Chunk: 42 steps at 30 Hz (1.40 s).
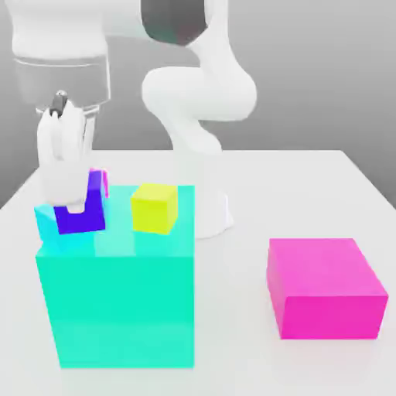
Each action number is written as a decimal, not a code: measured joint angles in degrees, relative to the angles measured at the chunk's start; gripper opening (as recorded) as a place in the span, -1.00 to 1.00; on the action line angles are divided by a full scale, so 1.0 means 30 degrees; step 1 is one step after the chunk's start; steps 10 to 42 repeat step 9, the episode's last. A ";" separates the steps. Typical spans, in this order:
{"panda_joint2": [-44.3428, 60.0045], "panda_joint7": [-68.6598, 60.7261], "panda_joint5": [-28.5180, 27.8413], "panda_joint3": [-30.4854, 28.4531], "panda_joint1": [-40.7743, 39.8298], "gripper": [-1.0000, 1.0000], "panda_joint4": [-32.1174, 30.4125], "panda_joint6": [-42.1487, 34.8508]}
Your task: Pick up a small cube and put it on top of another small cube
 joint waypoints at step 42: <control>-0.0424 0.1421 0.0401 -0.0556 -0.0751 1.00 -0.2448 0.2255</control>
